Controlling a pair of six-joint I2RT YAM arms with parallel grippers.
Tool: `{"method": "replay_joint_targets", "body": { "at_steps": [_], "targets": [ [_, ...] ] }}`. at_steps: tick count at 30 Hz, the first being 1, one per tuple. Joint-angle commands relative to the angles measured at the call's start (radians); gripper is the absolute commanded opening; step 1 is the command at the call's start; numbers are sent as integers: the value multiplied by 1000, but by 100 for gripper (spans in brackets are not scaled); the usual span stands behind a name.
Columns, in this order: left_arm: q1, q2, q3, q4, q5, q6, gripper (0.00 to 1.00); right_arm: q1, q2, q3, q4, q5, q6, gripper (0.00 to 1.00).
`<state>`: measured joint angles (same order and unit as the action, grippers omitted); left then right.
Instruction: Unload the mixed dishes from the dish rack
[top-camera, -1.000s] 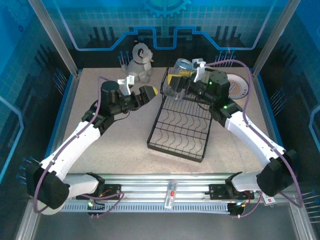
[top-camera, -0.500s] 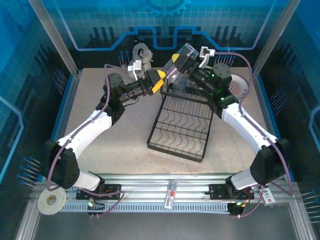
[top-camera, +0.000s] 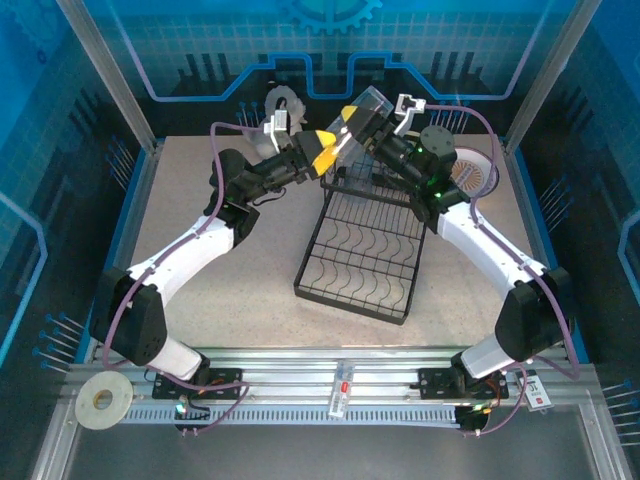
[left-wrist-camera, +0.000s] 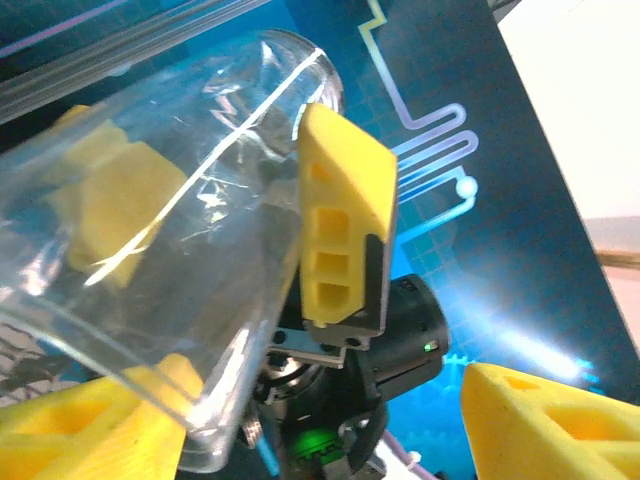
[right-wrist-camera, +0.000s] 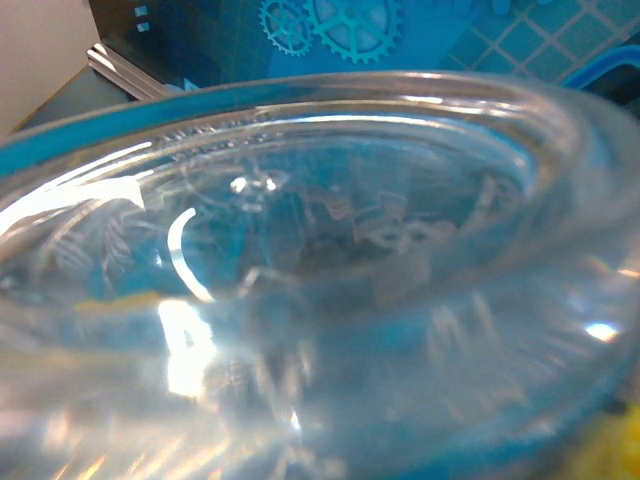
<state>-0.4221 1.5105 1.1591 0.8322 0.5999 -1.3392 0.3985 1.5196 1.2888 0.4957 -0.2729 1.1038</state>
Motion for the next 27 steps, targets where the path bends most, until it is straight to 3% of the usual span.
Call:
{"method": "replay_joint_targets", "body": {
  "at_steps": [1, 27],
  "targets": [
    [-5, -5, 28, 108, 5, -41, 67, 5, 10, 47, 85, 10, 27, 47],
    [-5, -6, 14, 200, -32, -86, 17, 55, 67, 52, 186, 29, 117, 47]
  ]
}}
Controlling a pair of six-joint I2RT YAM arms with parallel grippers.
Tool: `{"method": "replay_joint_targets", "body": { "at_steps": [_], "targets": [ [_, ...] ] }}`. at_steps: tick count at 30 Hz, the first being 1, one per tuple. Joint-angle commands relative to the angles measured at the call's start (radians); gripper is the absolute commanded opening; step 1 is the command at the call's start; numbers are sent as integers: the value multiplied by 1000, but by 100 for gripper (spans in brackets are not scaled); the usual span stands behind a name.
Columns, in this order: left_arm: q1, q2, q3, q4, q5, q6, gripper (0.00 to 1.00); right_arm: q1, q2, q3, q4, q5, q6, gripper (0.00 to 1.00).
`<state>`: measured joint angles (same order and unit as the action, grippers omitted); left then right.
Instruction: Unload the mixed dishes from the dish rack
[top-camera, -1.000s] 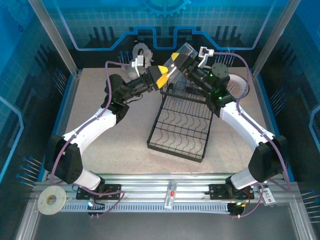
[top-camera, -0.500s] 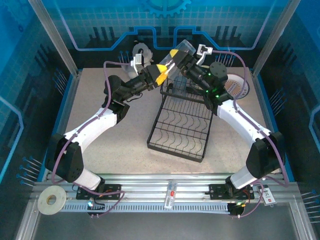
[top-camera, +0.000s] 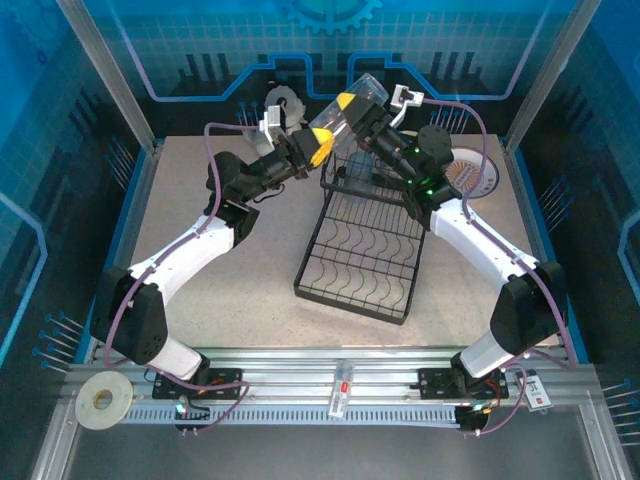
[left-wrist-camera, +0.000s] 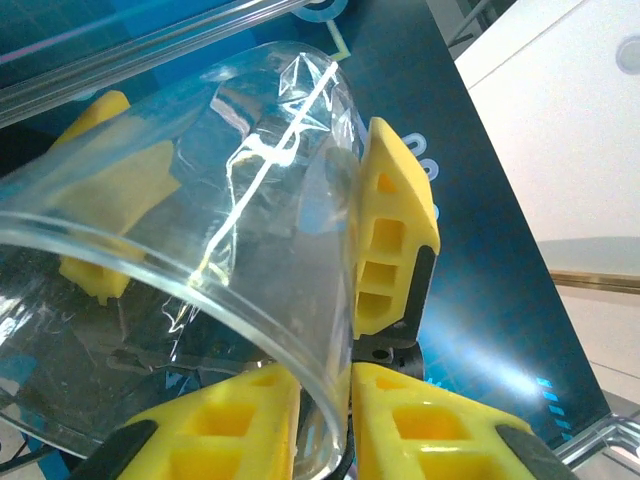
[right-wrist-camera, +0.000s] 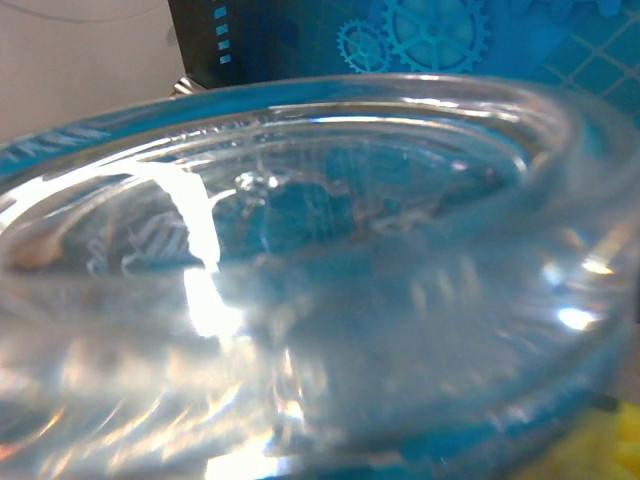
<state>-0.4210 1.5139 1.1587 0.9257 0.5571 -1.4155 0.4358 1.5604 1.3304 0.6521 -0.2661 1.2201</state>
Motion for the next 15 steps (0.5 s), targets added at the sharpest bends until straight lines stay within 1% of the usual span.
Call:
{"method": "replay_joint_targets", "body": {
  "at_steps": [1, 5, 7, 13, 15],
  "targets": [
    [-6, -10, 15, 107, 11, -8, 15, 20, 27, 9, 32, 23, 1, 47],
    [-7, -15, 12, 108, 11, -11, 7, 26, 24, 2, 41, 24, -1, 47],
    [-7, -19, 10, 105, 11, -10, 0, 28, 24, -2, 51, 24, 0, 47],
    [-7, -34, 1, 93, 11, -2, 0, 32, 35, -10, 107, 9, 17, 52],
    [-7, -41, -2, 89, 9, 4, 0, 33, 39, -8, 127, -1, 18, 58]
  ]
}}
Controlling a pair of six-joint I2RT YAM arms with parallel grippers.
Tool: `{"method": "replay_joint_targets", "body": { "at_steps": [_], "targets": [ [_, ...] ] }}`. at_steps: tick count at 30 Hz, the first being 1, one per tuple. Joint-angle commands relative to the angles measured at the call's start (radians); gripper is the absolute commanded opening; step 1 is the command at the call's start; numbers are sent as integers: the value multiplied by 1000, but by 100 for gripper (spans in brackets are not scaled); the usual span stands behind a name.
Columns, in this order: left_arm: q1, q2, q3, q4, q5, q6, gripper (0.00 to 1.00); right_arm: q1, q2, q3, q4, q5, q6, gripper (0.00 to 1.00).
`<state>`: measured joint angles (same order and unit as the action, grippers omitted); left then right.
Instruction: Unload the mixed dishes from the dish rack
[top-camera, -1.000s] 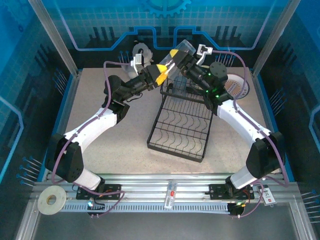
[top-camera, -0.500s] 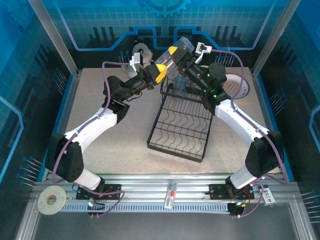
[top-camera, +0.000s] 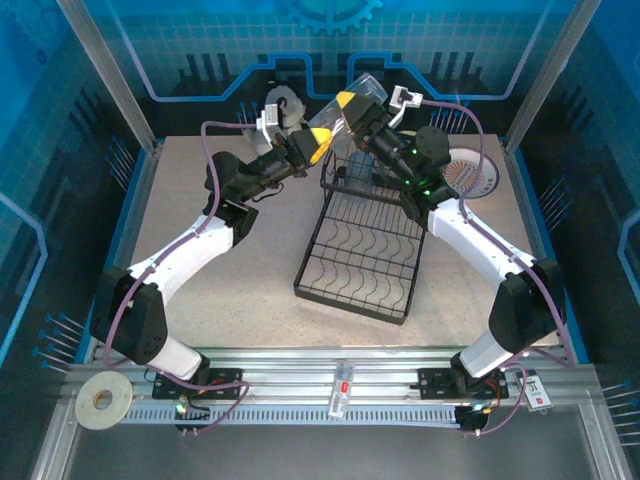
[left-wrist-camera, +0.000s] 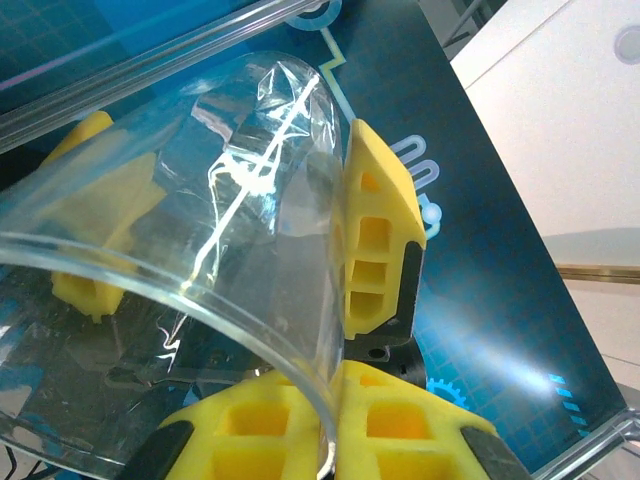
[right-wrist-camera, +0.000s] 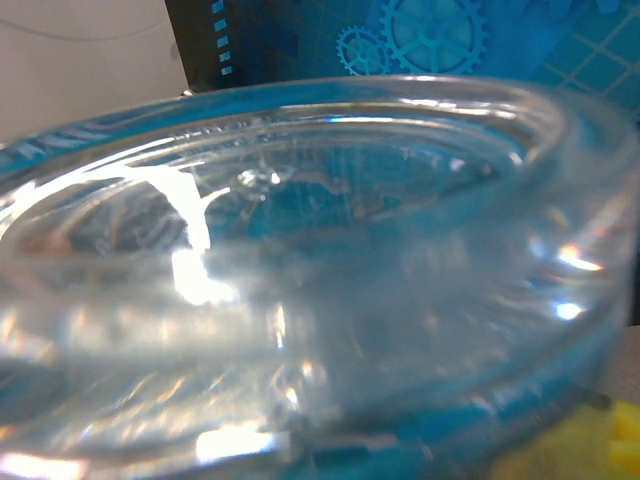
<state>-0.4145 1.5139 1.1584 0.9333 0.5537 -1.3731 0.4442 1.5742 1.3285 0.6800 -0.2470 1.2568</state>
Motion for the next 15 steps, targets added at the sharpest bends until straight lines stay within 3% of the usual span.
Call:
{"method": "replay_joint_targets", "body": {
  "at_steps": [1, 2, 15],
  "targets": [
    [-13, -44, -1, 78, 13, -35, 0, 27, 26, -6, 112, -19, -20, 93],
    [-13, -44, 0, 76, 14, -33, 0, 28, 28, -8, 131, -22, -20, 100],
    [-4, -72, -2, 66, 2, -19, 0, 8, -4, -23, 111, 4, -63, 100]
  ]
}}
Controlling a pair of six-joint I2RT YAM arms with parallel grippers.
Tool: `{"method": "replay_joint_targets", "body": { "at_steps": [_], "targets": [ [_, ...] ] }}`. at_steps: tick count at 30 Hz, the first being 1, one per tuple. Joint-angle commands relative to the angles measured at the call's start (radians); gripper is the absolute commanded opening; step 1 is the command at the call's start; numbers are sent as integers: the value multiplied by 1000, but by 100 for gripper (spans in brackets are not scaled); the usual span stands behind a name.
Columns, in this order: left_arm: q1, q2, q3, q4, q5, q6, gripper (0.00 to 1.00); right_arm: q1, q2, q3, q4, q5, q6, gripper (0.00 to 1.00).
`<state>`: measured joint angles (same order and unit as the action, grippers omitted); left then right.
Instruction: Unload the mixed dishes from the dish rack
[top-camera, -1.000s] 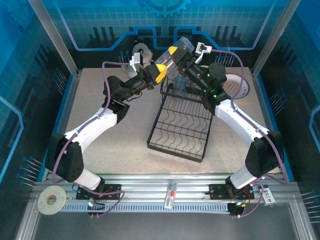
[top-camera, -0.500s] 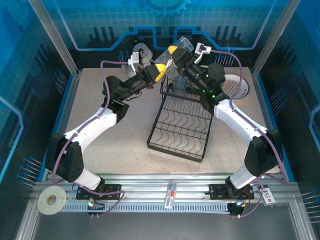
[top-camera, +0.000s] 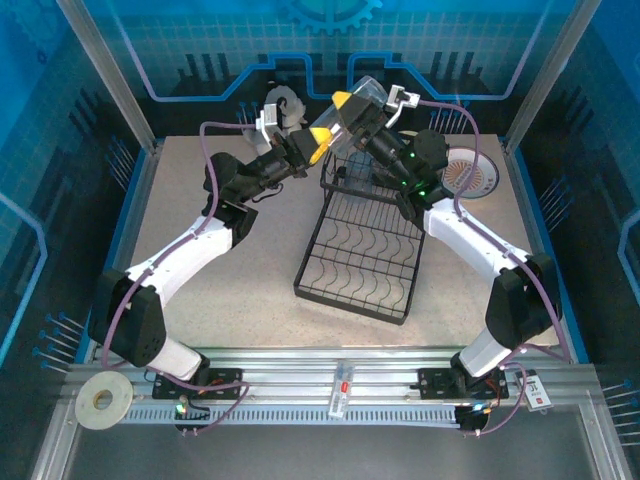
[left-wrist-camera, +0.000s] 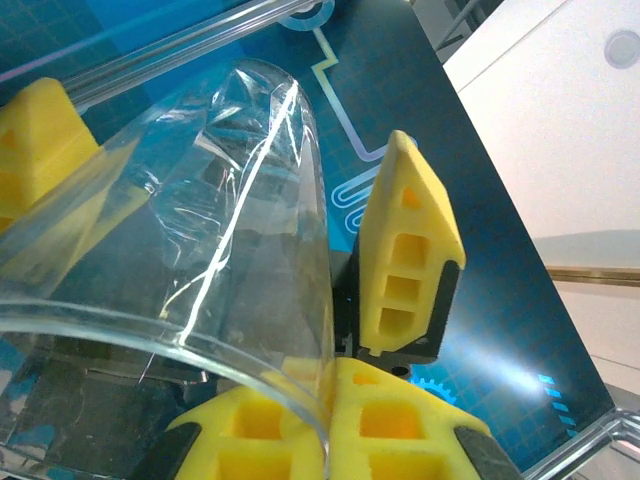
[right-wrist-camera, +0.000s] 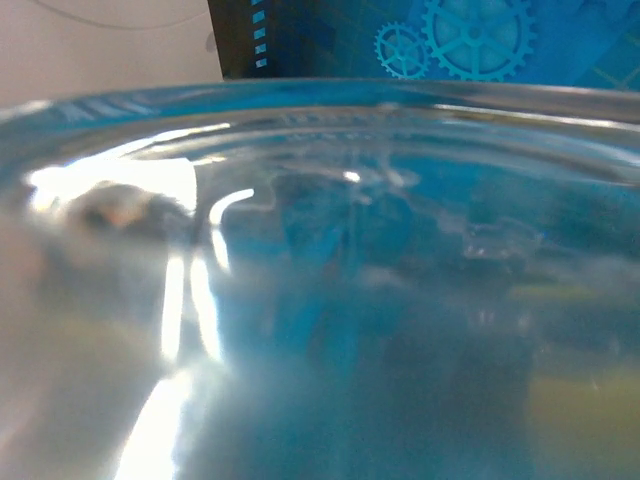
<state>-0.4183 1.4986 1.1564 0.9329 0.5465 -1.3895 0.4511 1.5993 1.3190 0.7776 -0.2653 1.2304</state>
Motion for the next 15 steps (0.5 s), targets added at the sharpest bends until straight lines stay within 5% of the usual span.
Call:
{"method": "replay_joint_targets", "body": {
  "at_steps": [1, 15],
  "targets": [
    [4, -66, -2, 56, 8, 6, 0, -4, -33, -12, 6, 25, -45, 100],
    [112, -282, 21, -387, 13, 255, 0, -89, -173, -14, -220, 96, -208, 100]
  ]
}}
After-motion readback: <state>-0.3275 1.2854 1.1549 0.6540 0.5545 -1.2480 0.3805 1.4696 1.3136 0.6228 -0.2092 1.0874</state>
